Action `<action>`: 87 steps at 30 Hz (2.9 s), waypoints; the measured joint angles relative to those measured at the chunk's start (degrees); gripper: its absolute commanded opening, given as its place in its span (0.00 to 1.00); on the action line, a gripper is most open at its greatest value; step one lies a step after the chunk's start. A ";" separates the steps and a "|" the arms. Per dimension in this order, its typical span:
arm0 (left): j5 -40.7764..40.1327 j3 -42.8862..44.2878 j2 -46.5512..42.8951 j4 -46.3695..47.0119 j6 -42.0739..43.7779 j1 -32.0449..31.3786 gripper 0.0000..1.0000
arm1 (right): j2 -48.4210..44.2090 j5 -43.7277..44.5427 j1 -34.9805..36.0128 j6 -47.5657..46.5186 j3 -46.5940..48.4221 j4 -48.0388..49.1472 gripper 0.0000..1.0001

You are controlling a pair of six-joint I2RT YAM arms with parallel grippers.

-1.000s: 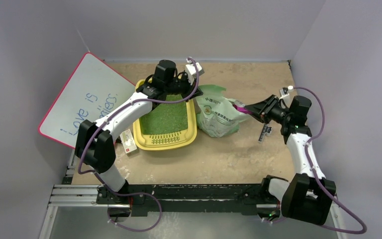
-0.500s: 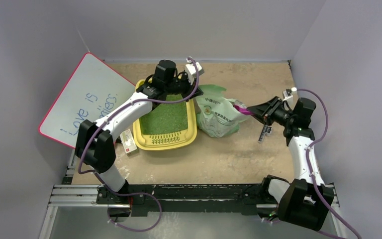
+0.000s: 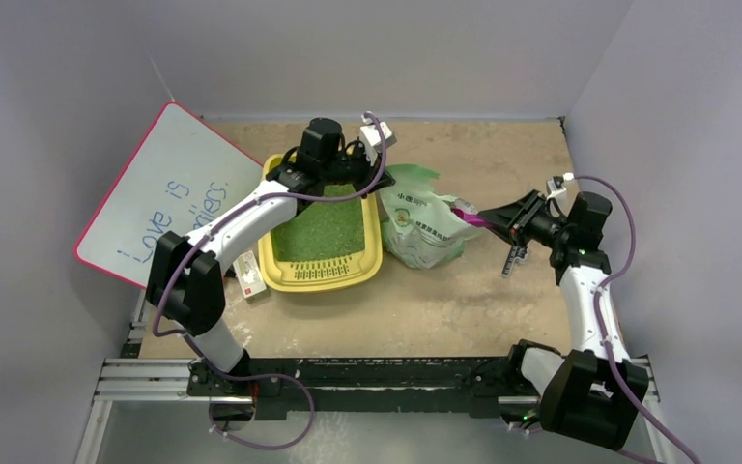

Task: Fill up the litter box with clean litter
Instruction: 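Scoop the cat litter from the cat litter bag.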

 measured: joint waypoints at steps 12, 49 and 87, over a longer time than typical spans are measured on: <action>0.13 -0.52 0.00 0.76 -0.55 -0.02 0.00 | -1.27 -0.28 -0.04 -2.67 1.33 -3.48 0.00; 0.59 -0.63 -0.02 -0.70 0.57 -0.07 0.00 | -2.14 -4.09 -10.69 -17.33 11.69 -23.61 0.00; 1.40 -0.79 0.00 -0.63 -0.48 -0.02 0.00 | -7.08 -13.31 -14.16 28.65 -19.08 28.37 0.00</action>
